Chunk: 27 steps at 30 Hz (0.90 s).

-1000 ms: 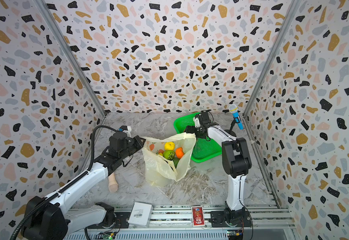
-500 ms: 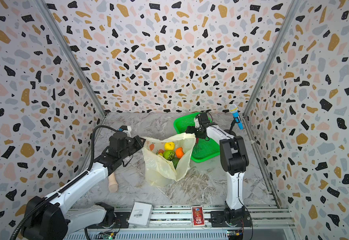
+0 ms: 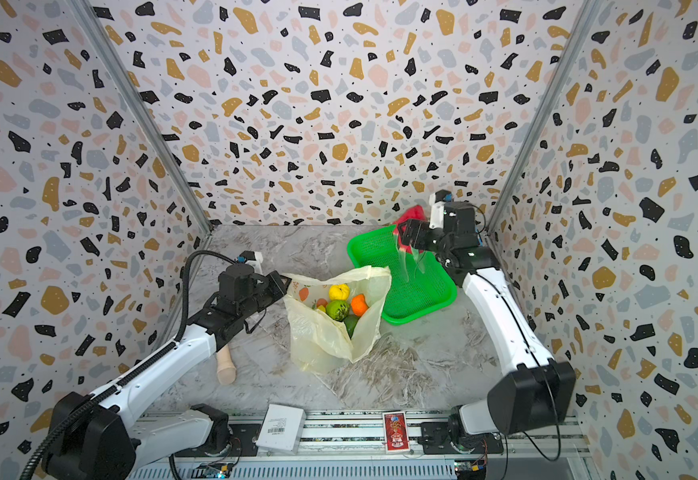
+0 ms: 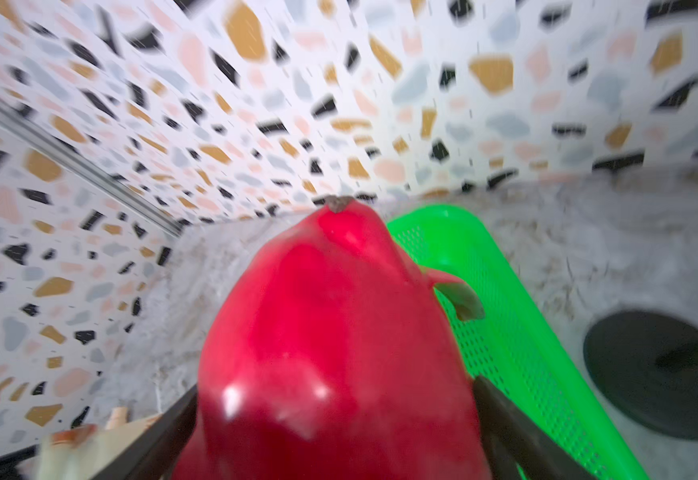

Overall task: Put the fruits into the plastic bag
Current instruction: 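Lift the dragon fruit with the right gripper and carry it over the bag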

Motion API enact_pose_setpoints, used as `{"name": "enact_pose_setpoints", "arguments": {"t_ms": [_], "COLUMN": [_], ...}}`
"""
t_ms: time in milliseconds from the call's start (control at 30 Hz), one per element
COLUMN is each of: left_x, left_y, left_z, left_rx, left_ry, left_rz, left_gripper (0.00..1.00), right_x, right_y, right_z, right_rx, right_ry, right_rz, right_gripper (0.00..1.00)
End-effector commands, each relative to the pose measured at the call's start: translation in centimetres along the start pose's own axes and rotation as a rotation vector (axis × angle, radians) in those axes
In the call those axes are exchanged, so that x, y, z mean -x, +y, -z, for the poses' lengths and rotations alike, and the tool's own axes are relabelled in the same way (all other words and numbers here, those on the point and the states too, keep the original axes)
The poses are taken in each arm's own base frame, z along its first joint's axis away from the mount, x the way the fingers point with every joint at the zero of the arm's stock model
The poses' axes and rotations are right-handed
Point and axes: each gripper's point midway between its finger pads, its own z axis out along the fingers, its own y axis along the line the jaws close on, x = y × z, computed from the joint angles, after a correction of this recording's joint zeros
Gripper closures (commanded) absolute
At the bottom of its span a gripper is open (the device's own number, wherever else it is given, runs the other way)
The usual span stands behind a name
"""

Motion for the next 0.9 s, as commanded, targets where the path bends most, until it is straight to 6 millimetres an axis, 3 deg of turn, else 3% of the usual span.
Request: {"name": "enact_pose_setpoints", "arguments": {"t_ms": [0, 100, 200, 267, 367, 567, 867], "left_x": [1.0, 1.0, 1.0, 1.0, 1.1, 1.5, 1.5], "left_y": [-1.7, -1.8, -1.9, -1.8, -2.0, -2.5, -3.2], "left_z": [0.6, 0.6, 0.6, 0.5, 0.4, 0.7, 0.6], "left_rx": [-0.051, -0.053, -0.055, -0.051, -0.055, -0.068, -0.096], "left_ry": [-0.024, -0.023, -0.024, -0.024, -0.022, -0.029, -0.023], "left_rz": [-0.036, -0.035, -0.035, -0.034, -0.031, -0.039, -0.055], "left_gripper": [1.00, 1.00, 1.00, 1.00, 1.00, 1.00, 1.00], "right_x": [5.9, 6.5, 5.0, 2.9, -1.4, -9.5, -15.6], "right_y": [6.6, 13.1, 19.3, 22.4, 25.3, 26.3, 23.1], "right_z": [6.4, 10.8, 14.1, 14.3, 12.6, 8.3, 4.7], "right_rx": [0.171, 0.371, 0.579, 0.681, 0.768, 0.700, 0.581], "right_ry": [-0.208, -0.293, -0.319, -0.278, -0.174, 0.014, 0.174], "right_rz": [0.127, 0.243, 0.305, 0.309, 0.305, 0.404, 0.525], "right_gripper": [0.80, 0.80, 0.80, 0.80, 0.80, 0.81, 0.83]}}
